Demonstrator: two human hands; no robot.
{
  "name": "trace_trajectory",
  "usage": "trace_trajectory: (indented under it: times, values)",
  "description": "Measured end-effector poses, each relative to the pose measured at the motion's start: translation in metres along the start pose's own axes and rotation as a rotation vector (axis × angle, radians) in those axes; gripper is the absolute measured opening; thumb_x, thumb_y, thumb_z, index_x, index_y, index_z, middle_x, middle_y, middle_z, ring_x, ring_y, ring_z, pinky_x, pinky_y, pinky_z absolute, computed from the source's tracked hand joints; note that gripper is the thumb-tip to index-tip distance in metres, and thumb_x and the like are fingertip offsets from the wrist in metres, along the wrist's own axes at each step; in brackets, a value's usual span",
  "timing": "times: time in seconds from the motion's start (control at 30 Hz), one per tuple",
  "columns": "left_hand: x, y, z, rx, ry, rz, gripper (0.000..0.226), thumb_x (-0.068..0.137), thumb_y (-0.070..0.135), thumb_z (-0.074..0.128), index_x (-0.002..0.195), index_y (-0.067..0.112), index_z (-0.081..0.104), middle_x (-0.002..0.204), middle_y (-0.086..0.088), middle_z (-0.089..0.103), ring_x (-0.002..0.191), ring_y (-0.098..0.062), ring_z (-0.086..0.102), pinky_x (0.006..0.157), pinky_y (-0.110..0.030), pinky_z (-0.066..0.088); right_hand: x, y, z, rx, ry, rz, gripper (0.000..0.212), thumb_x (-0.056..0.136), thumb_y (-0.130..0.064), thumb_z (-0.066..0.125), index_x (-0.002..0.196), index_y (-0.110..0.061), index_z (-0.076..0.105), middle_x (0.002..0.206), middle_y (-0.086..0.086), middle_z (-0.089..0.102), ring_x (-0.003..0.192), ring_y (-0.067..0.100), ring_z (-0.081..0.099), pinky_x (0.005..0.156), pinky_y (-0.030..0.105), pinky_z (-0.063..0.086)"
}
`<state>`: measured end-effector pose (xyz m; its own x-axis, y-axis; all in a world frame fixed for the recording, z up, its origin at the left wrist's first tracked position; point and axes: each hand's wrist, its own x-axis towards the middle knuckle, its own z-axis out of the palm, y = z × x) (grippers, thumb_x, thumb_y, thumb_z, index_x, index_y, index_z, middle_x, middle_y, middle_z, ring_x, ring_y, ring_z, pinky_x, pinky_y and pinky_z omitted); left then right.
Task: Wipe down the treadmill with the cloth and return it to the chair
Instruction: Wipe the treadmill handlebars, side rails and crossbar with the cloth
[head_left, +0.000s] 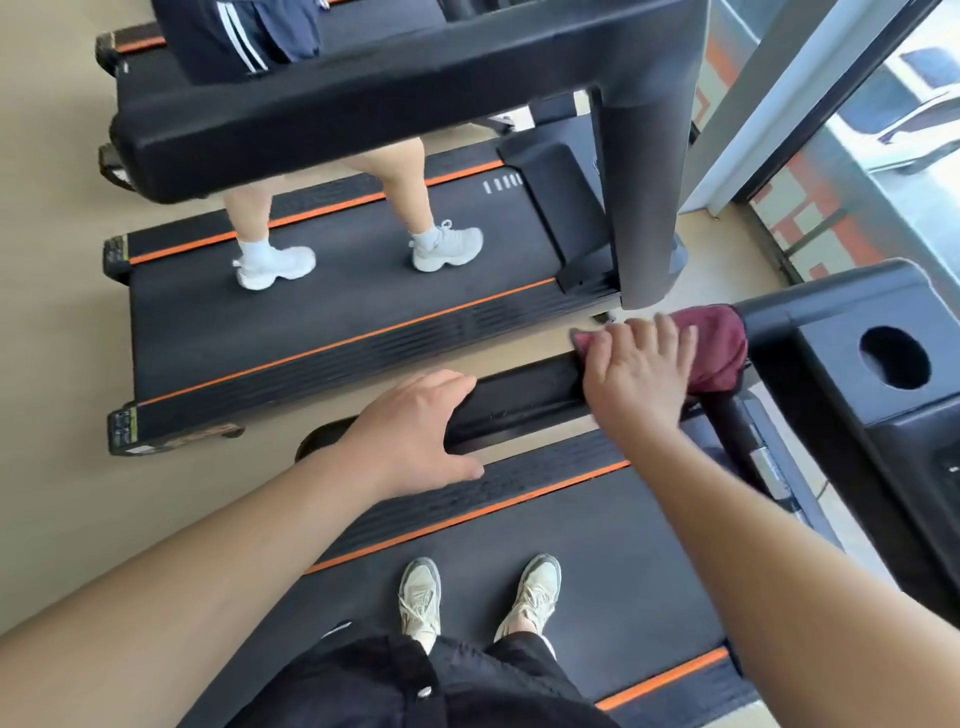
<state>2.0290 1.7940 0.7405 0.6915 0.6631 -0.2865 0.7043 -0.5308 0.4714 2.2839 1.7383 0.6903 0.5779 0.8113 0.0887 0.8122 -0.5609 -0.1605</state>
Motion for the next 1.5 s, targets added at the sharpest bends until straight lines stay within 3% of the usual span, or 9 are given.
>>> trace_trajectory:
  times: [0.27,0.47,0.6,0.73,0.97,1.07,1.23,1.33,1.5]
  values:
    - [-0.03,-0.037,-0.008,0.043,0.036,-0.107,0.107,0.072,0.059,0.081,0.158,0.023,0.028,0.161,0.01,0.032,0.145,-0.018,0.035,0.114,-0.035,0.035,-0.043,-0.035,0.002,-0.004,-0.003,-0.487,0.037,0.103,-0.044,0.038,0.121,-0.026,0.065,0.115,0.0,0.063,0.119,0.031,0.053,0.117,0.047,0.027]
    - [-0.063,-0.075,-0.008,0.042,0.039,-0.222,0.11,0.07,0.062,0.082,0.158,0.023,0.029,0.16,0.009,0.035,0.143,-0.021,0.039,0.112,-0.037,0.039,-0.04,-0.069,0.007,-0.044,-0.017,-0.068,0.045,0.102,-0.036,0.031,0.097,-0.016,0.07,0.11,0.007,0.066,0.124,0.036,0.047,0.119,0.055,0.02]
    - [-0.079,-0.094,-0.001,-0.029,0.05,-0.275,0.115,0.069,0.058,0.085,0.16,0.022,0.025,0.162,0.007,0.033,0.145,-0.018,0.036,0.112,-0.032,0.036,-0.101,-0.122,0.016,0.027,-0.045,-0.315,0.038,0.102,-0.04,0.037,0.118,-0.017,0.062,0.121,0.002,0.059,0.13,0.034,0.043,0.121,0.054,0.015]
    - [-0.092,-0.108,0.008,-0.159,0.081,-0.313,0.112,0.07,0.047,0.089,0.16,0.023,0.027,0.162,0.006,0.034,0.147,-0.016,0.034,0.116,-0.029,0.031,-0.077,-0.098,0.007,0.035,-0.029,-0.58,0.038,0.101,-0.05,0.044,0.119,-0.024,0.066,0.107,-0.001,0.064,0.107,0.03,0.056,0.107,0.045,0.035]
    - [-0.098,-0.121,0.02,-0.244,0.156,-0.381,0.086,0.077,0.046,0.085,0.152,0.036,0.043,0.14,0.008,0.061,0.127,-0.02,0.056,0.097,-0.03,0.045,-0.055,-0.112,0.011,-0.097,-0.015,-0.198,0.05,0.1,-0.036,0.03,0.084,-0.016,0.073,0.09,0.008,0.068,0.095,0.037,0.057,0.106,0.05,0.036]
    - [-0.098,-0.12,0.018,-0.17,0.154,-0.368,0.08,0.079,0.052,0.081,0.149,0.039,0.044,0.115,0.007,0.068,0.109,-0.025,0.062,0.08,-0.032,0.045,-0.103,-0.151,0.018,-0.019,-0.008,-0.279,0.042,0.102,-0.036,0.033,0.103,-0.016,0.07,0.105,0.006,0.065,0.11,0.037,0.053,0.115,0.055,0.027]
    - [-0.098,-0.119,0.016,-0.186,0.189,-0.315,0.072,0.078,0.053,0.08,0.141,0.043,0.046,0.125,0.019,0.067,0.108,-0.02,0.065,0.08,-0.036,0.053,-0.135,-0.173,0.022,0.031,-0.072,-0.615,0.049,0.102,-0.045,0.04,0.138,-0.016,0.057,0.13,0.004,0.059,0.125,0.036,0.049,0.116,0.053,0.027]
    - [-0.099,-0.121,0.015,-0.156,0.16,-0.323,0.071,0.081,0.055,0.077,0.142,0.04,0.046,0.116,0.013,0.067,0.106,-0.024,0.063,0.08,-0.035,0.051,-0.092,-0.141,0.012,-0.01,-0.046,-0.713,0.039,0.101,-0.048,0.042,0.12,-0.025,0.068,0.104,0.003,0.066,0.099,0.035,0.059,0.095,0.049,0.043]
    - [-0.101,-0.12,0.015,-0.16,0.156,-0.326,0.07,0.083,0.054,0.076,0.144,0.041,0.043,0.104,0.013,0.063,0.102,-0.024,0.062,0.078,-0.034,0.049,-0.057,-0.128,0.01,-0.121,-0.008,-0.303,0.048,0.097,-0.035,0.036,0.069,-0.015,0.069,0.074,0.011,0.067,0.075,0.04,0.059,0.079,0.046,0.044]
